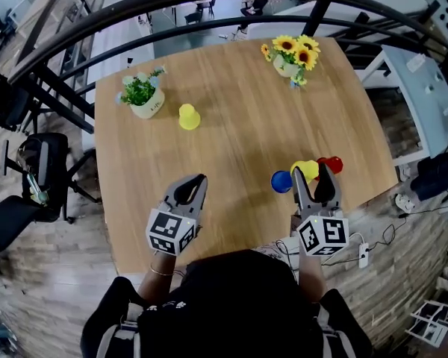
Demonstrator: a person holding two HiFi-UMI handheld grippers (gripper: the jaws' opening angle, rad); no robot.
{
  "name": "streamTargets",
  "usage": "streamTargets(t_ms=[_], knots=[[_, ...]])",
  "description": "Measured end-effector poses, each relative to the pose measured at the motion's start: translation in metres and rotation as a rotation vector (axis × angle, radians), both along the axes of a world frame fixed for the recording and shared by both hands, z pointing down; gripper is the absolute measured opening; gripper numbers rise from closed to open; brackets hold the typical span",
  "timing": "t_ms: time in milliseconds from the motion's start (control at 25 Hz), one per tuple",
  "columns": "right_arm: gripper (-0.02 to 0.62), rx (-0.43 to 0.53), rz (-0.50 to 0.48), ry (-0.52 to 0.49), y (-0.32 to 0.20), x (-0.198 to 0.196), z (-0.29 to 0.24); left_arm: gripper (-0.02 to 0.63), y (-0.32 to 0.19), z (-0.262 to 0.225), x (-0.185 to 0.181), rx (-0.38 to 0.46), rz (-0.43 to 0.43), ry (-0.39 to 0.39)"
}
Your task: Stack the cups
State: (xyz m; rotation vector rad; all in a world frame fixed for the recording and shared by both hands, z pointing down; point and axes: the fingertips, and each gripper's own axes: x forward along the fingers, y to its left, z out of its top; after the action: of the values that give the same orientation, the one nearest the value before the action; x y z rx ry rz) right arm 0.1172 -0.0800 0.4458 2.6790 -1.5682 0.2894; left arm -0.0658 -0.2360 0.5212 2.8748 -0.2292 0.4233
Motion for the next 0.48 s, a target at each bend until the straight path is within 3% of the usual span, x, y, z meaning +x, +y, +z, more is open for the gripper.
streamTargets(t_ms=[160, 320, 480], knots=[[0.209, 0.155, -0.198, 0.043, -0.051, -0.047, -0.034, 0.025, -0.009, -0.001, -0.011, 0.0, -0.037, 0.009], [0.189, 0.177, -0.362, 0.014, -0.11, -0.085, -0.03, 0.025, -0.023, -0.001, -0.032, -0.002, -0.1, 0.011], [0.184, 0.141, -0.454, -0.031, -0.169, -0.107, -0.01, 0.025, -0.04, -0.001, -0.056, 0.004, -0.174, 0.007]])
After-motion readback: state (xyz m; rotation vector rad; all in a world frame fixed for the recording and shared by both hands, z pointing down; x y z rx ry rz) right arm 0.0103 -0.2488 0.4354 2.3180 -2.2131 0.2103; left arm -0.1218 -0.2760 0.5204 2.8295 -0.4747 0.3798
